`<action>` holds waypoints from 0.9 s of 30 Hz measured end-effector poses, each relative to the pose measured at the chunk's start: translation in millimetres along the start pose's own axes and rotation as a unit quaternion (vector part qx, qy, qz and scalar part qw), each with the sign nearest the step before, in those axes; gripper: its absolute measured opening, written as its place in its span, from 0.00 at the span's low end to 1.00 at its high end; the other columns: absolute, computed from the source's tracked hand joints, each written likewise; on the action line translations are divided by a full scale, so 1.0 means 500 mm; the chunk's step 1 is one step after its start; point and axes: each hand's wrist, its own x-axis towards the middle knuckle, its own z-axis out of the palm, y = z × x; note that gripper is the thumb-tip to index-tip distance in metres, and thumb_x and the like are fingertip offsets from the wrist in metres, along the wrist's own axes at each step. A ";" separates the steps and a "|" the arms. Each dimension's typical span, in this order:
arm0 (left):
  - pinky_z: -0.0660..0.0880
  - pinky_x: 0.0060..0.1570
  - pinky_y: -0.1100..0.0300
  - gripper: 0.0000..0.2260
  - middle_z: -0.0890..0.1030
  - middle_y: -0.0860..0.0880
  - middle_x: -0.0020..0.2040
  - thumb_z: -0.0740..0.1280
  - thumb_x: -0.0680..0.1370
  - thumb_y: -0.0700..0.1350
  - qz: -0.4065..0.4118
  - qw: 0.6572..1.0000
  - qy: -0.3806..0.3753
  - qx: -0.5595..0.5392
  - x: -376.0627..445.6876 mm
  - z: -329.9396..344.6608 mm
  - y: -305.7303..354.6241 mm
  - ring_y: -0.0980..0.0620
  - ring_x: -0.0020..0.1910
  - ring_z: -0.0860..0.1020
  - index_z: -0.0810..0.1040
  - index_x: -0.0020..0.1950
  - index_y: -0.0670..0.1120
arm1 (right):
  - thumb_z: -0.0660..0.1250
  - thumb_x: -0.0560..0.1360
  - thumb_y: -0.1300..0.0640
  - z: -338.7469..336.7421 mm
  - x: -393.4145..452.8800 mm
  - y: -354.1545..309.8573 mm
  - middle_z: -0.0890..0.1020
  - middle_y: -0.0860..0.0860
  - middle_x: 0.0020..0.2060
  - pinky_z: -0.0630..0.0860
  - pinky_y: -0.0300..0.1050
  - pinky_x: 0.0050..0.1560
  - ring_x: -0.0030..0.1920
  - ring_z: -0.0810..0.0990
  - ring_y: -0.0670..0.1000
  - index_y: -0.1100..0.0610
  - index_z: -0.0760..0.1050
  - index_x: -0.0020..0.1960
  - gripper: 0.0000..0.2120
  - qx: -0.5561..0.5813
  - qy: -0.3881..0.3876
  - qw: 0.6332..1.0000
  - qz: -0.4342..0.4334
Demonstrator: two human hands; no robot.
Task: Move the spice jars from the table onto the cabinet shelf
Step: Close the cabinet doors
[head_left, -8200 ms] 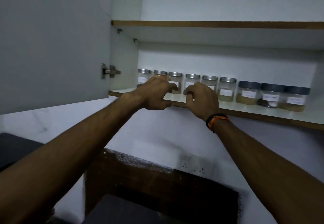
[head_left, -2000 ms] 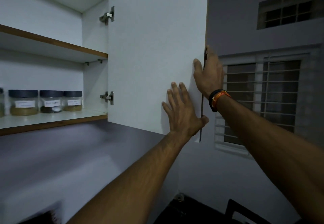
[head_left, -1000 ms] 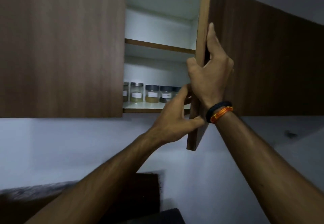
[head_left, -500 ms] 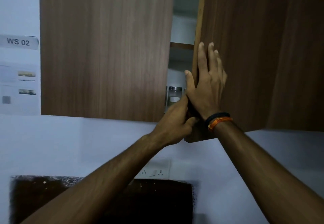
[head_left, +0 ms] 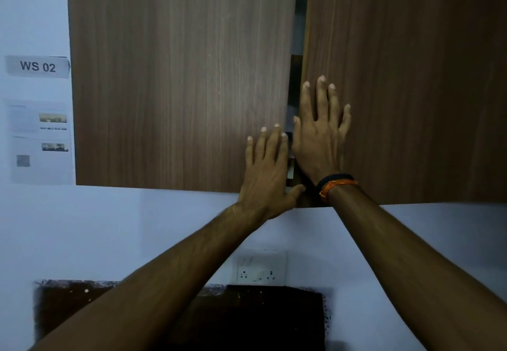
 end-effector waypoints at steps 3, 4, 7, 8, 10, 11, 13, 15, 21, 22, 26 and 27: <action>0.34 0.76 0.37 0.52 0.36 0.39 0.81 0.61 0.75 0.71 -0.023 0.999 0.001 0.036 0.016 0.018 -0.029 0.39 0.80 0.34 0.39 0.81 0.40 | 0.47 0.81 0.47 0.031 -0.002 -0.003 0.52 0.57 0.81 0.53 0.72 0.74 0.80 0.51 0.59 0.55 0.50 0.81 0.30 -0.008 -0.017 1.000 -0.002; 0.34 0.76 0.36 0.53 0.36 0.38 0.81 0.60 0.74 0.73 -0.029 0.999 0.001 0.044 0.022 0.023 -0.039 0.39 0.80 0.34 0.39 0.81 0.40 | 0.47 0.81 0.46 0.042 0.000 -0.003 0.51 0.57 0.81 0.52 0.72 0.74 0.80 0.51 0.59 0.55 0.50 0.81 0.30 -0.010 -0.024 1.000 -0.004; 0.35 0.75 0.34 0.57 0.35 0.39 0.81 0.59 0.71 0.76 -0.048 0.997 -0.003 0.067 0.039 0.035 -0.063 0.39 0.79 0.33 0.39 0.81 0.40 | 0.50 0.83 0.47 0.073 0.008 0.002 0.50 0.56 0.81 0.50 0.73 0.74 0.81 0.49 0.58 0.54 0.49 0.82 0.29 -0.015 -0.034 0.999 -0.005; 0.36 0.75 0.33 0.57 0.35 0.39 0.81 0.59 0.70 0.77 -0.051 0.996 -0.003 0.075 0.044 0.040 -0.068 0.39 0.79 0.33 0.39 0.81 0.40 | 0.51 0.83 0.47 0.082 0.009 0.004 0.49 0.55 0.81 0.50 0.73 0.74 0.81 0.48 0.58 0.53 0.48 0.82 0.29 -0.014 -0.033 0.999 -0.004; 0.36 0.75 0.33 0.58 0.35 0.39 0.81 0.59 0.69 0.78 -0.052 0.995 -0.001 0.091 0.051 0.050 -0.078 0.38 0.79 0.33 0.39 0.81 0.40 | 0.50 0.84 0.47 0.099 0.009 0.006 0.49 0.55 0.81 0.49 0.73 0.74 0.81 0.48 0.57 0.53 0.48 0.82 0.29 -0.011 -0.027 1.000 -0.003; 0.37 0.75 0.32 0.58 0.35 0.39 0.81 0.58 0.70 0.78 -0.051 0.994 0.002 0.097 0.053 0.055 -0.082 0.38 0.80 0.34 0.39 0.81 0.39 | 0.49 0.84 0.47 0.107 0.008 0.007 0.49 0.54 0.81 0.49 0.73 0.74 0.81 0.48 0.57 0.52 0.48 0.82 0.29 -0.010 -0.024 1.000 -0.005; 0.38 0.75 0.32 0.58 0.36 0.38 0.81 0.57 0.70 0.78 -0.048 0.993 0.007 0.112 0.059 0.064 -0.086 0.38 0.80 0.35 0.39 0.81 0.39 | 0.48 0.84 0.46 0.123 0.011 0.013 0.49 0.54 0.81 0.48 0.73 0.74 0.81 0.48 0.57 0.52 0.48 0.82 0.29 -0.007 -0.023 1.000 -0.010; 0.39 0.75 0.32 0.57 0.37 0.38 0.81 0.55 0.70 0.78 -0.044 0.991 0.010 0.128 0.065 0.072 -0.091 0.38 0.80 0.36 0.39 0.81 0.39 | 0.47 0.83 0.44 0.139 0.013 0.020 0.49 0.53 0.81 0.48 0.72 0.74 0.81 0.47 0.56 0.51 0.48 0.82 0.29 -0.001 -0.019 1.000 -0.014; 0.40 0.75 0.31 0.55 0.39 0.38 0.82 0.50 0.71 0.78 -0.033 0.987 0.028 0.158 0.073 0.099 -0.109 0.38 0.80 0.38 0.42 0.81 0.39 | 0.46 0.83 0.43 0.186 0.002 0.044 0.51 0.54 0.81 0.48 0.70 0.75 0.81 0.49 0.57 0.53 0.51 0.82 0.30 0.002 0.012 0.999 -0.036; 0.40 0.75 0.31 0.55 0.40 0.38 0.82 0.49 0.71 0.78 -0.031 0.986 0.033 0.160 0.074 0.102 -0.111 0.37 0.81 0.38 0.43 0.82 0.39 | 0.45 0.83 0.42 0.192 0.001 0.048 0.51 0.54 0.81 0.48 0.70 0.75 0.81 0.49 0.57 0.53 0.51 0.81 0.30 0.000 0.019 0.999 -0.039; 0.40 0.76 0.32 0.54 0.42 0.38 0.82 0.48 0.71 0.78 -0.021 0.984 0.052 0.170 0.077 0.110 -0.118 0.37 0.81 0.40 0.45 0.82 0.38 | 0.43 0.83 0.42 0.206 0.003 0.055 0.53 0.54 0.81 0.49 0.69 0.76 0.81 0.51 0.57 0.53 0.52 0.81 0.30 0.001 0.044 0.998 -0.041; 0.40 0.76 0.32 0.54 0.42 0.38 0.82 0.48 0.71 0.78 -0.021 0.983 0.054 0.173 0.077 0.111 -0.119 0.37 0.81 0.40 0.45 0.82 0.38 | 0.43 0.83 0.42 0.208 0.003 0.054 0.54 0.54 0.81 0.49 0.69 0.76 0.81 0.51 0.57 0.53 0.52 0.81 0.29 0.004 0.048 0.998 -0.042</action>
